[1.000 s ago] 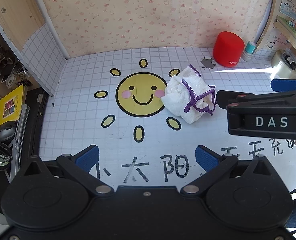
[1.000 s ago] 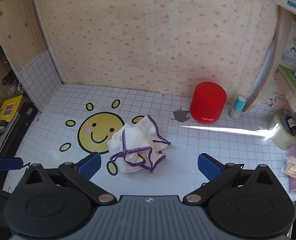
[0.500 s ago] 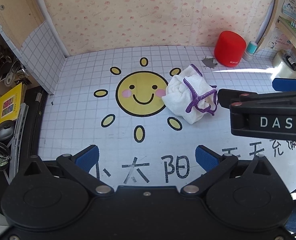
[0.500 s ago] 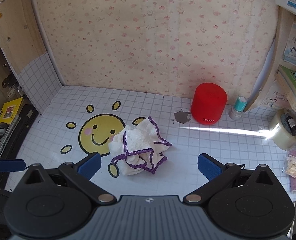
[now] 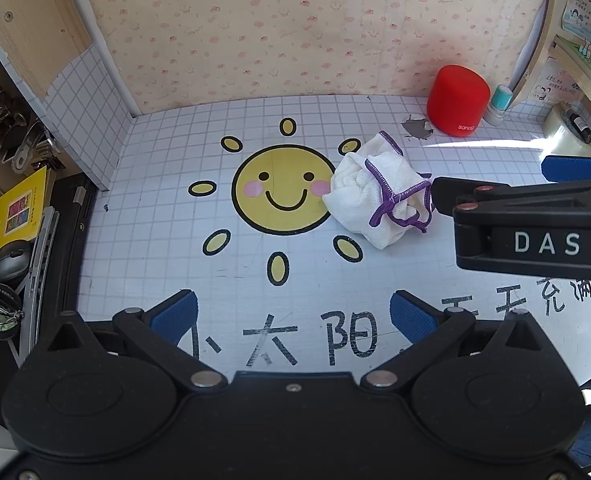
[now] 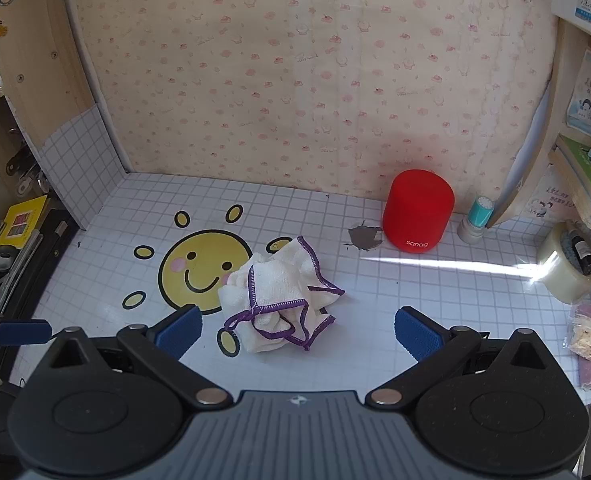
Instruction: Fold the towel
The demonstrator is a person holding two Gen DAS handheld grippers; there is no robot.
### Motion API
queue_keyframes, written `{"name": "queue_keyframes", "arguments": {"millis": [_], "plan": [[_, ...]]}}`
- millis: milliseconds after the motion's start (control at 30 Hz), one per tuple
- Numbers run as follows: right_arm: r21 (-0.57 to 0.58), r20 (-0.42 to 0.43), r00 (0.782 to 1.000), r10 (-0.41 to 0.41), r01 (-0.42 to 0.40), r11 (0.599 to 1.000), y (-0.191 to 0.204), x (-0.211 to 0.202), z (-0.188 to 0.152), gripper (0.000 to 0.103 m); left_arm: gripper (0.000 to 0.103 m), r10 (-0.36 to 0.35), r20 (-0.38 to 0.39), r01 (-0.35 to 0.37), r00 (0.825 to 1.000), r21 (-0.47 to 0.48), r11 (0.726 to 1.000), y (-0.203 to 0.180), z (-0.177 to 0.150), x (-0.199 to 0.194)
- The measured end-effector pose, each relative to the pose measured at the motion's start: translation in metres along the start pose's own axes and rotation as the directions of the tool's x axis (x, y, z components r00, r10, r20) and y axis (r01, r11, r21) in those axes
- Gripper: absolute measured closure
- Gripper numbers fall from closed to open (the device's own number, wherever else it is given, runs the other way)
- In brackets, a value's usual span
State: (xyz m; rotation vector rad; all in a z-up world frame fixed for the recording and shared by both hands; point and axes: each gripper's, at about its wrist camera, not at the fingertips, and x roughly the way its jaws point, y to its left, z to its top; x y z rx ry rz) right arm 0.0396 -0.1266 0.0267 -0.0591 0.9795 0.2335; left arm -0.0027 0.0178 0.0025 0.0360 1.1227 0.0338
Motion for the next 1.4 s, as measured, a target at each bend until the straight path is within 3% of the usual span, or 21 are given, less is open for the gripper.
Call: {"name": "queue_keyframes", "arguments": {"millis": [1233, 1267, 1400], "plan": [[-0.027, 0.049, 0.999, -0.004, 0.005, 1.000, -0.020, -0.009, -0.001, 0.001, 0.001, -0.001, 0.028, 0.001, 1.000, 0.018, 1.000, -0.006, -0.004, -0.007], [-0.023, 0.051, 0.999, -0.010, 0.011, 1.000, 0.002, -0.007, 0.003, 0.001, 0.000, 0.000, 0.026, 0.000, 1.000, 0.019, 1.000, -0.006, -0.004, -0.007], [-0.026, 0.046, 0.999, -0.020, 0.021, 0.999, 0.004, -0.006, 0.004, 0.001, 0.001, -0.004, 0.019, 0.003, 1.000, 0.017, 1.000, -0.006, -0.003, -0.005]]}}
